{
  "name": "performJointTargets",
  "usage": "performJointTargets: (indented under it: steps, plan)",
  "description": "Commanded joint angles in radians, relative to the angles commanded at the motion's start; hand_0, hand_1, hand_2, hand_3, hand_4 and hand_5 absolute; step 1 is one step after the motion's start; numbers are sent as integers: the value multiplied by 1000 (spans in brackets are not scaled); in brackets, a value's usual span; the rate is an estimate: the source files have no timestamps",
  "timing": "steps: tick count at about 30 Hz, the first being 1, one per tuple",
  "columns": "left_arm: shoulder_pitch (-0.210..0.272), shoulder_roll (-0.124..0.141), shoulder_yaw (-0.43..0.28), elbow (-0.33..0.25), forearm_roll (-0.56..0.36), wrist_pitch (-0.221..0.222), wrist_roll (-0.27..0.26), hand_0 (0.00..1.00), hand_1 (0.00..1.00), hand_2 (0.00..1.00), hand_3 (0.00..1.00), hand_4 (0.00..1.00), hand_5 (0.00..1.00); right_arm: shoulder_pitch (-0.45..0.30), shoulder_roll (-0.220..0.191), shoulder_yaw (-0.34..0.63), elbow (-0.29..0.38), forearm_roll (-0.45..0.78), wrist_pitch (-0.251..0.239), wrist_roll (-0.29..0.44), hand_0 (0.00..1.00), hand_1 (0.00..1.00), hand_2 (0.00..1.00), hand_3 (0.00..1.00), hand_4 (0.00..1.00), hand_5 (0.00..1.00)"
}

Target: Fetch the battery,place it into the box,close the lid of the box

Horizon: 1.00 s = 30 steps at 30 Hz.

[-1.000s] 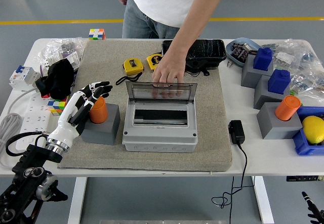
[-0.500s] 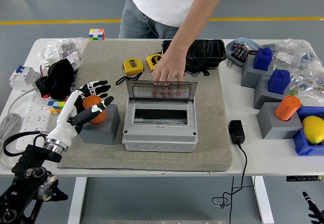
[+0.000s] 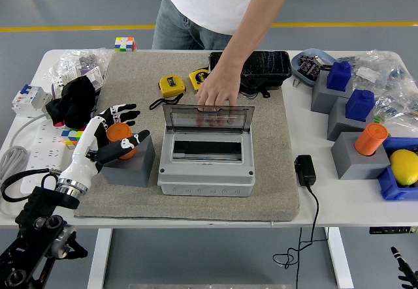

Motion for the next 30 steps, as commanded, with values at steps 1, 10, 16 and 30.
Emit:
performJointTargets:
  steps: [1, 10, 16, 30]
  plan:
    - [0, 0, 0, 1, 0, 2, 0, 792, 803, 690, 686, 998, 117, 0, 0, 1, 0, 0, 0, 0, 818, 811, 777, 812, 998, 998]
    - [2, -3, 1, 1, 22, 22, 0, 795, 801, 675, 675, 998, 89, 1, -2, 5, -1, -2, 0, 0, 819, 811, 777, 812, 998, 998]
    - [2, -4, 2, 0, 30, 33, -1, 696, 745, 657, 652, 998, 103, 1, -1, 8, -1, -4, 1, 0, 819, 811, 777, 811, 998, 998]
    - [4, -5, 16, 4, 24, 42, -3, 331, 473, 388, 379, 998, 63, 0, -2, 10, -2, -5, 2, -1, 819, 811, 776, 810, 998, 998]
